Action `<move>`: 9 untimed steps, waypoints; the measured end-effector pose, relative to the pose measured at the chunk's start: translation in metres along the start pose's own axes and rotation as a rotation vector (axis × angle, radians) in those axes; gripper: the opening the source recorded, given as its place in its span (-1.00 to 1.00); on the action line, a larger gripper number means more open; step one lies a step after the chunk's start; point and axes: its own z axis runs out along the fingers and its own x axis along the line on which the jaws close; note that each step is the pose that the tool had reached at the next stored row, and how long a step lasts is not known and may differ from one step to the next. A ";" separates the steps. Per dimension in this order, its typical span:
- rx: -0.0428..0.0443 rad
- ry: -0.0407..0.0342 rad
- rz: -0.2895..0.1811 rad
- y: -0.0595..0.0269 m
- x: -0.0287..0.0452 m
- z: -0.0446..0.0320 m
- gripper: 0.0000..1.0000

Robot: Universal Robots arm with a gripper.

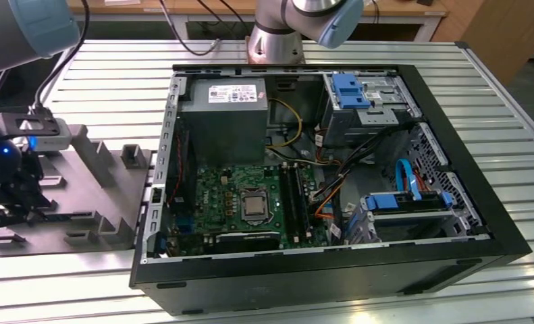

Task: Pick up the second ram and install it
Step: 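Pick up the second ram and move it above second insertion slot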

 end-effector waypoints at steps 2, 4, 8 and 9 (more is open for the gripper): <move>0.0010 -0.0013 -0.009 0.0003 0.0001 0.0026 -0.40; 0.0018 -0.0026 -0.019 0.0005 0.0001 0.0049 -0.40; 0.0028 -0.0057 -0.037 0.0011 0.0002 0.0093 -0.40; 0.0027 -0.0058 -0.040 0.0013 0.0002 0.0106 -0.40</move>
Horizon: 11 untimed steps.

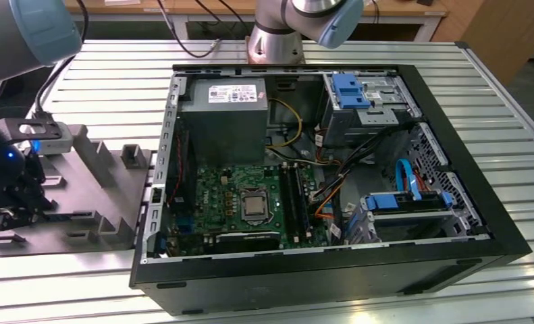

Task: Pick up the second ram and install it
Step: 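Pick up the second ram and move it above second insertion slot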

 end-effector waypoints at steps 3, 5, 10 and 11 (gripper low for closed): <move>-0.0004 0.0002 -0.011 0.0005 0.0001 0.0038 -0.40; -0.0006 0.0005 -0.019 0.0006 0.0002 0.0058 -0.40; -0.0007 0.0007 -0.023 0.0006 -0.0011 0.0065 -0.40; -0.0008 0.0007 -0.024 0.0005 -0.0015 0.0065 -0.40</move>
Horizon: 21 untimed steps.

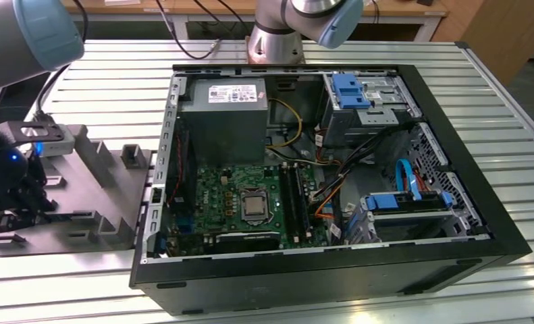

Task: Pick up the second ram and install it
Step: 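Pick up the second ram and move it above second insertion slot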

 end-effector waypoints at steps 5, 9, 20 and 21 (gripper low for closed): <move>0.0001 -0.0001 0.000 0.0000 -0.0002 -0.0016 -0.40; 0.0001 0.0000 0.000 0.0001 -0.0001 -0.0017 -0.40; -0.0003 0.0002 0.000 0.0002 0.0000 -0.0022 -0.58; -0.0002 0.0002 0.000 0.0002 0.0000 -0.0022 -0.58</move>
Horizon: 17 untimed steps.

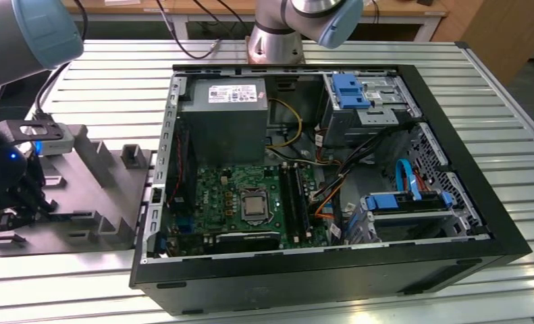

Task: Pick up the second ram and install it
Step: 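Pick up the second ram and move it above second insertion slot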

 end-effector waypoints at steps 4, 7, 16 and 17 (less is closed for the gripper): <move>0.0002 -0.0001 0.000 -0.0001 0.0004 0.0001 -0.58; 0.0002 -0.0002 0.000 -0.0001 0.0005 0.0001 -0.58; 0.0003 -0.0002 0.000 0.0000 0.0008 0.0002 -0.73; 0.0003 -0.0002 0.000 -0.0001 0.0008 0.0002 -0.73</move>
